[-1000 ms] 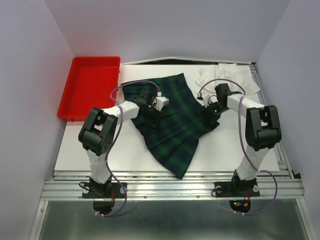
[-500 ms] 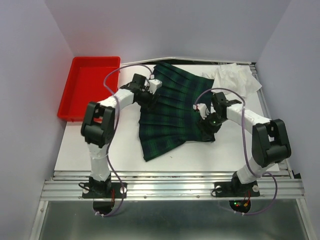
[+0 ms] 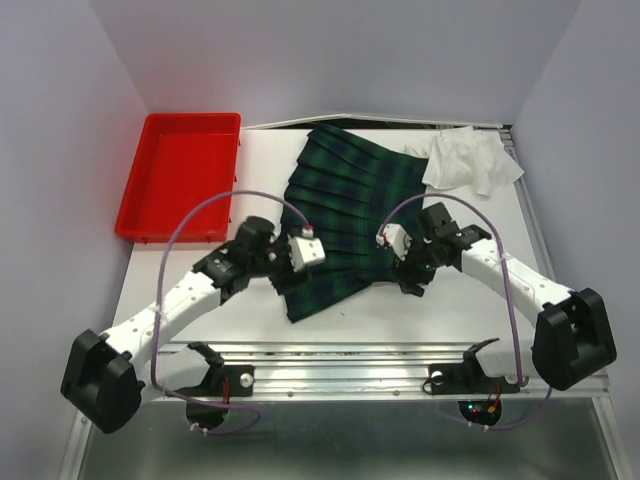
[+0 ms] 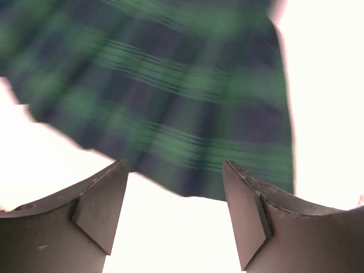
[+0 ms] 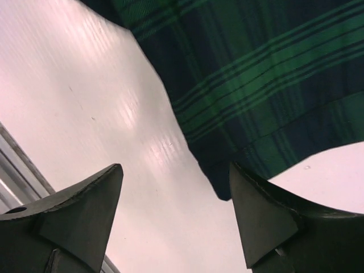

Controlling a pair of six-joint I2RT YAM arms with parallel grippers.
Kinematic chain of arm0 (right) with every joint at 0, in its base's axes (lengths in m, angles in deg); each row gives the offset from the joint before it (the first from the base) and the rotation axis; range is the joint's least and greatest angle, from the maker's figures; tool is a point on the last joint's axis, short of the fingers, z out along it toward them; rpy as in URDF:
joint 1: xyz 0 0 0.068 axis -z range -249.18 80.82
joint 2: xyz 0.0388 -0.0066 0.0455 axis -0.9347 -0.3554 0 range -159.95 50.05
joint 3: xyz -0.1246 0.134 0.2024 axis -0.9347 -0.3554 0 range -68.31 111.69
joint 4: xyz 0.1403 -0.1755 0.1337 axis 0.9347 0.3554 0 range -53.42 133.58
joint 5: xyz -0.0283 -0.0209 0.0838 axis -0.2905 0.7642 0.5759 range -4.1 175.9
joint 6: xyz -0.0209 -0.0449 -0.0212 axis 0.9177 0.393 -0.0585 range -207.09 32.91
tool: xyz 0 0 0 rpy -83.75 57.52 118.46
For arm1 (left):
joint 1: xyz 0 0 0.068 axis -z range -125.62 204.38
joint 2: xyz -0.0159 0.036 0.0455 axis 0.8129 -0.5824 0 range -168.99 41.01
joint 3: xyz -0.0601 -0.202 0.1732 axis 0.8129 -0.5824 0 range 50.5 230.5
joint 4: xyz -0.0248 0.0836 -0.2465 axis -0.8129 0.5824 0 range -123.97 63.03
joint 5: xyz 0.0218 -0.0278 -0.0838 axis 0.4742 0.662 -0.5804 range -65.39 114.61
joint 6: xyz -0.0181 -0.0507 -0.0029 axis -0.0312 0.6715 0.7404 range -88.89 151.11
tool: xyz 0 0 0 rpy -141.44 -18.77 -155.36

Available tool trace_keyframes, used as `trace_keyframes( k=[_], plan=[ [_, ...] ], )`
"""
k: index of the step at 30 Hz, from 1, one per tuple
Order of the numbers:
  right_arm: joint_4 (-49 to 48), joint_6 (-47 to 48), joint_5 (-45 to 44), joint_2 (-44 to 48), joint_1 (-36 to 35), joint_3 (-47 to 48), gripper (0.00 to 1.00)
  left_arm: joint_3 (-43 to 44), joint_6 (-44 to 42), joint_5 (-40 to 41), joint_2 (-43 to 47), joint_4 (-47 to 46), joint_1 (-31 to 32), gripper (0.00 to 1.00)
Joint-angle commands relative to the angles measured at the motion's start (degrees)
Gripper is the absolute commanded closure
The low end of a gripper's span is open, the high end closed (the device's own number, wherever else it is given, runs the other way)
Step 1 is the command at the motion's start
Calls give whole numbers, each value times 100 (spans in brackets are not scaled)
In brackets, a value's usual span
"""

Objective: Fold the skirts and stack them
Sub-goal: Flatten the skirt out, then fold the skirt

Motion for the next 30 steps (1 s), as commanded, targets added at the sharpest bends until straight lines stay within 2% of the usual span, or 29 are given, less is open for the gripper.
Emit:
trace_keyframes(
  k=[1, 2, 9, 14, 18, 24, 26, 28, 30],
  plan=[
    [-716, 637, -614, 32, -200, -469, 20, -641, -427, 562, -209, -51, 1182, 21],
    [-865, 717, -719, 58, -200, -662, 19, -720, -401, 833, -235, -138, 1376, 21],
    [-1516, 911, -1010, 226, -305, -1252, 20, -993, 21, 1257, -639, -710, 2431, 21],
    [-1921, 867, -1133, -30, -411, -1349, 30, -660, 127, 1627, -1254, -685, 2538, 21],
    [-2158, 779, -1274, -266, -472, -1314, 44, -230, 276, 1899, -1694, -325, 2608, 21],
    [-2255, 770, -1370, -364, -577, -1147, 59, 220, 592, 2575, -2405, 54, 2792, 22],
    [-2264, 797, -1379, -372, -578, -1112, 64, 203, 637, 3093, -2555, -76, 2784, 35],
    [-2273, 805, -1414, -372, -578, -1103, 68, 62, 610, 3340, -2547, -165, 2775, 42],
    [-2308, 823, -1476, -399, -578, -1094, 77, -122, 636, 3534, -2424, -218, 2696, 51]
  ],
)
